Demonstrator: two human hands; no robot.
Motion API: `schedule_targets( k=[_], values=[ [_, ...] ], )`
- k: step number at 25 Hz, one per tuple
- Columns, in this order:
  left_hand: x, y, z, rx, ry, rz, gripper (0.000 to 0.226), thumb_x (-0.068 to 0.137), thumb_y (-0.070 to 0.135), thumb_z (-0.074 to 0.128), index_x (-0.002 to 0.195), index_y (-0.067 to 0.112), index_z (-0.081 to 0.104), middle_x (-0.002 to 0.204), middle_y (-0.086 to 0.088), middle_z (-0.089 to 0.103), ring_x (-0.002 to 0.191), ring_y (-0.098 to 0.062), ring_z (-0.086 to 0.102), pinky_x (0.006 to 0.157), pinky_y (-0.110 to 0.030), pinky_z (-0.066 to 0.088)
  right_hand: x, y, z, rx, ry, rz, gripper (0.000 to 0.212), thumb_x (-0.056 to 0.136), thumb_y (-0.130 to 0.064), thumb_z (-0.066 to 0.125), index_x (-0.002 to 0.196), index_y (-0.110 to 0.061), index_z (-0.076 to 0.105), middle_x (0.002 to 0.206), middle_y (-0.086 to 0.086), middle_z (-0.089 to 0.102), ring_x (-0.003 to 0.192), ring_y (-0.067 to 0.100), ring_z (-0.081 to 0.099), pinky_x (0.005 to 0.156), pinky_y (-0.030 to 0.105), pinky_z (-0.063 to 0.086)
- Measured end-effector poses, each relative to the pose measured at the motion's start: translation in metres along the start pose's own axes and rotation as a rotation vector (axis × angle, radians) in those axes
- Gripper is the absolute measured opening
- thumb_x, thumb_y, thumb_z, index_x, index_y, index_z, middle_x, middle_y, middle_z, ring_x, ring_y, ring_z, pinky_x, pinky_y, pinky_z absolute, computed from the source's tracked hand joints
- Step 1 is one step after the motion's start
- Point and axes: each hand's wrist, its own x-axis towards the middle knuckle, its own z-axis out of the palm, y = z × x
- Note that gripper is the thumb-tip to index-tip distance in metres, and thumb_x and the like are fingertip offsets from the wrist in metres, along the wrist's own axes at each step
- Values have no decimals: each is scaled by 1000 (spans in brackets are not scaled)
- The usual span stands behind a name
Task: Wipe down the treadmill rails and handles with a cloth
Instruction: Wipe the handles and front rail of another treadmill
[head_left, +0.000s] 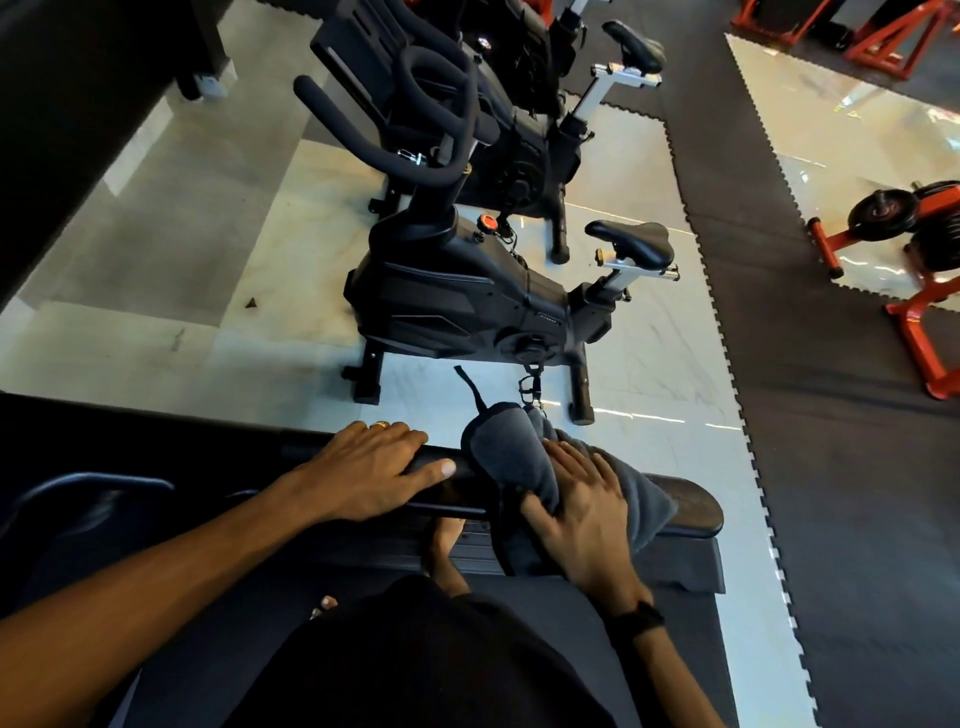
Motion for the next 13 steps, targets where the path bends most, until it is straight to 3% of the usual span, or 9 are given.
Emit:
schedule_targets(
  k=[2,4,8,11,13],
  values=[
    [4,4,-8,-85,-3,-4,80,91,74,15,149,22,36,151,-1,44,135,-19,43,111,-40,28,-8,-5,-1,-7,24,57,51,80,-52,47,119,-27,66,129,-5,66,128,20,52,113,51,31],
    [12,9,-12,-111,-2,-5,76,94,71,19,149,22,37,152,-1,43,137,-19,42,111,-39,28,3,-13,-6,-83,-25,126,48,79,-62,45,112,-35,65,120,-12,67,120,18,56,109,52,32],
    [26,16,-7,-77,-92,-12,73,94,72,17,137,23,50,140,0,56,125,-20,53,100,-38,37,55,5,-7,-121,-393,398,64,77,-82,40,103,-31,68,112,1,71,108,28,61,101,51,39],
    [29,14,1,-10,-69,0,72,92,75,15,122,26,57,121,3,64,107,-18,59,85,-36,39,89,43,-5,-19,-674,542,100,60,-90,41,131,-22,59,135,11,60,123,34,56,105,48,41],
    [29,14,3,-6,-46,3,72,92,76,16,122,26,58,118,3,65,105,-17,60,84,-35,41,108,62,4,66,-759,591,109,54,-89,47,138,-19,54,144,6,53,131,32,51,112,48,36]
  ],
)
